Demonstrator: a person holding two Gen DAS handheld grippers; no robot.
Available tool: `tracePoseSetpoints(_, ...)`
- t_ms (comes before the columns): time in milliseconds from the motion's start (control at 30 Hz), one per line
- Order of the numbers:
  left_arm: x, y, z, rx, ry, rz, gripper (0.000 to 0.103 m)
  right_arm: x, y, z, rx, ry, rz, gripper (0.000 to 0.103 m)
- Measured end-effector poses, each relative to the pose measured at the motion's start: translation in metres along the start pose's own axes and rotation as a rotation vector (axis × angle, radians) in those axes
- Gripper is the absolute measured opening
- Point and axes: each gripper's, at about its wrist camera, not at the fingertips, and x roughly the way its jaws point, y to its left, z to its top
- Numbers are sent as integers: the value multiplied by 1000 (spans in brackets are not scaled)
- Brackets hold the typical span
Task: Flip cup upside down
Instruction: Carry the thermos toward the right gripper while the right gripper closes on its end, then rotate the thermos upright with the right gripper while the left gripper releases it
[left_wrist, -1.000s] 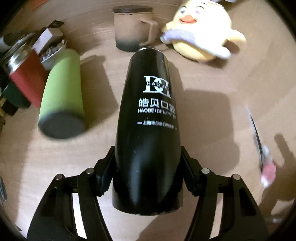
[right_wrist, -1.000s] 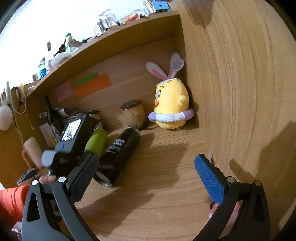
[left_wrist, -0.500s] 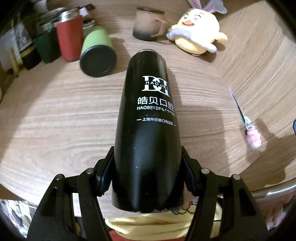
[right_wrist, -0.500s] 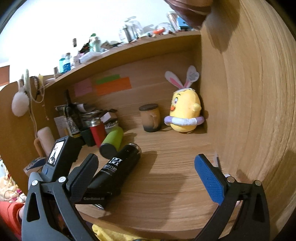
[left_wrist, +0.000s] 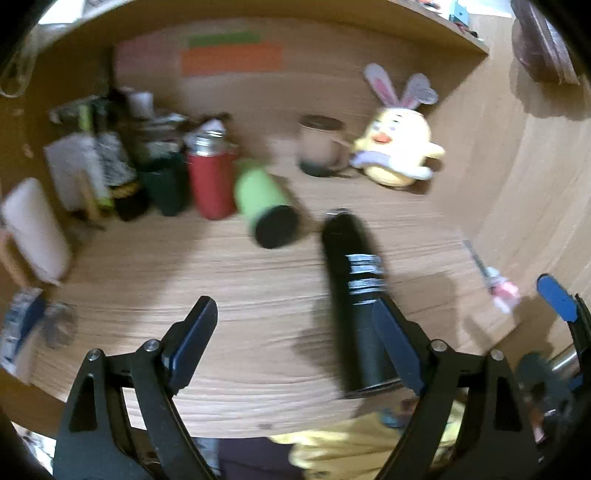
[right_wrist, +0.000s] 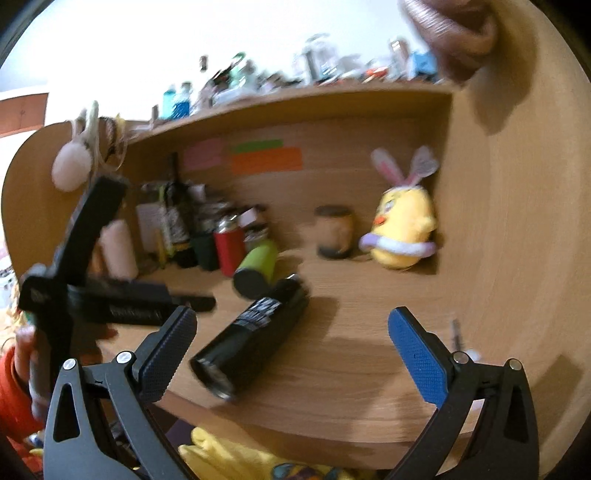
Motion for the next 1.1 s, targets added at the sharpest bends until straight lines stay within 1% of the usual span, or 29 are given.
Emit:
tracePoseSetpoints(100, -2, 24, -6, 4, -11, 63, 87, 38, 23, -16, -19, 85, 43, 103)
tracePoseSetpoints(233, 6, 43, -18, -1, 2, 107, 87, 80, 44, -35, -14, 166, 55, 103)
tracePoseSetpoints(300, 9, 49, -23, -2, 7, 112, 87, 101, 52, -44, -8, 199, 29, 103)
tracePoseSetpoints(400, 14, 50, -29, 13, 7, 114, 87, 114, 58, -54, -2, 183, -30, 103)
tracePoseSetpoints(467, 16, 49, -33, 29, 9, 109, 87, 123, 59, -58, -3, 188, -66, 103)
tracePoseSetpoints(567, 18, 49, -35, 37, 3, 103, 87, 124, 53, -62, 26, 177, -67, 99)
tracePoseSetpoints(600, 19, 49, -35, 37, 4, 97, 87, 123, 52, -62, 33, 168, -66, 96)
tracePoseSetpoints(633, 20, 48, -35, 34, 5, 89, 87, 121, 52, -62, 37, 155, -62, 87)
tracePoseSetpoints(667, 20, 47, -35, 30, 5, 84, 87, 120, 52, -62, 34, 148, -57, 83)
tracePoseSetpoints(867, 17, 37, -32, 23, -15, 45, 87, 109, 46, -64, 38, 140, -87, 74)
tracePoseSetpoints(933, 13, 32, -31, 28, -32, 33, 87, 104, 42, -64, 37, 139, -111, 67)
tracePoseSetpoints(1033, 5, 23, -29, 42, -58, 18, 87, 95, 35, -65, 14, 148, -163, 61)
tracePoseSetpoints(1100, -1, 18, -27, 53, -79, 12, 87, 89, 30, -65, 7, 160, -161, 61)
